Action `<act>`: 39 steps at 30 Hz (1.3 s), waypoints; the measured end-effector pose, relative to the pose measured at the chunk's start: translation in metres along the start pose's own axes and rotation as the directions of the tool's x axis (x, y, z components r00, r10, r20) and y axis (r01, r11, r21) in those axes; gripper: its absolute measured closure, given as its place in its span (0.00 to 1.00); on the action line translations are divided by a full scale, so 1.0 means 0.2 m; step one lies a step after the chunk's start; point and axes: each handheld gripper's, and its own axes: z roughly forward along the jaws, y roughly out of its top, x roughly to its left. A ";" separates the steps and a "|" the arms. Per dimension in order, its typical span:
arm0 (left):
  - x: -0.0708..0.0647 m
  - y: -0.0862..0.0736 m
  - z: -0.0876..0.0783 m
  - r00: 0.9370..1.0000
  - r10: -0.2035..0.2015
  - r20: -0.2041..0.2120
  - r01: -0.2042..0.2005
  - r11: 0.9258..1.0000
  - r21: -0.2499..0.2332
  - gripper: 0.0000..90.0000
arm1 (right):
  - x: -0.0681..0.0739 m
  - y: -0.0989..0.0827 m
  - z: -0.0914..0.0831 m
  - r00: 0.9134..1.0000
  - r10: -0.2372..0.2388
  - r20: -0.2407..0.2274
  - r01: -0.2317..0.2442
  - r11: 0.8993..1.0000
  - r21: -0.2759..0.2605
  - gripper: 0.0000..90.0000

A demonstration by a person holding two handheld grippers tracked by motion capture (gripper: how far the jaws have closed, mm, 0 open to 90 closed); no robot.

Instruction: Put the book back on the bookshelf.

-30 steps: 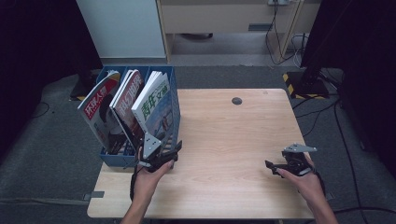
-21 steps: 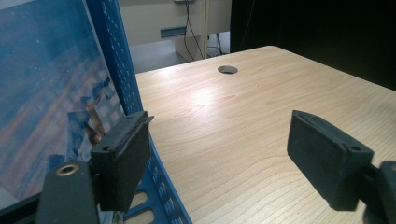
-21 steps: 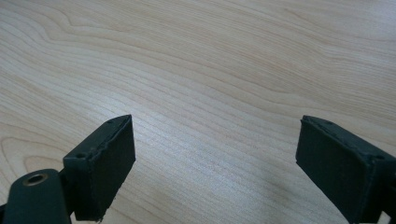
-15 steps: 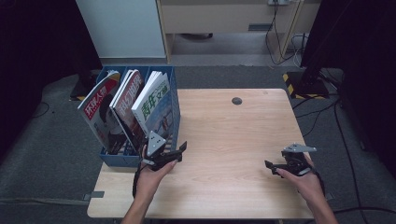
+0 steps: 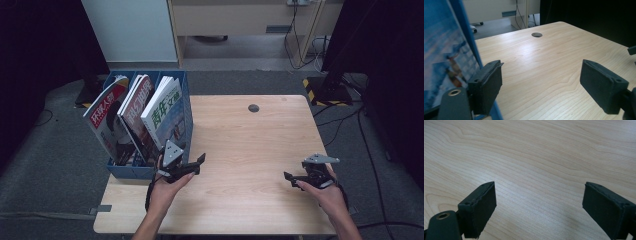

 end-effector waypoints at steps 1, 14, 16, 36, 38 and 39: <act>-0.01 0.00 0.01 1.000 0.006 0.006 -0.006 1.000 0.009 0.19 | 0.00 0.00 0.00 1.000 0.000 -0.001 0.000 1.000 0.000 0.14; -0.16 0.06 0.19 0.996 0.041 0.082 -0.047 0.996 0.075 0.13 | -0.01 0.00 -0.01 1.000 0.005 0.003 -0.005 1.000 -0.001 0.13; -0.19 0.07 0.22 0.994 0.052 0.099 -0.060 0.995 0.085 0.13 | -0.01 0.00 0.00 1.000 0.002 0.002 -0.002 1.000 0.002 0.13; -0.31 0.03 0.52 0.985 0.118 0.126 -0.142 0.970 0.198 0.11 | -0.02 -0.01 0.02 1.000 -0.003 -0.001 0.003 1.000 0.021 0.13; -0.32 0.02 0.54 0.985 0.114 0.127 -0.138 0.970 0.202 0.12 | -0.02 -0.01 0.03 1.000 -0.009 -0.003 0.009 1.000 0.023 0.13; -0.32 0.01 0.56 0.985 0.120 0.123 -0.144 0.967 0.208 0.12 | -0.02 -0.01 0.03 1.000 -0.011 -0.004 0.012 1.000 0.022 0.13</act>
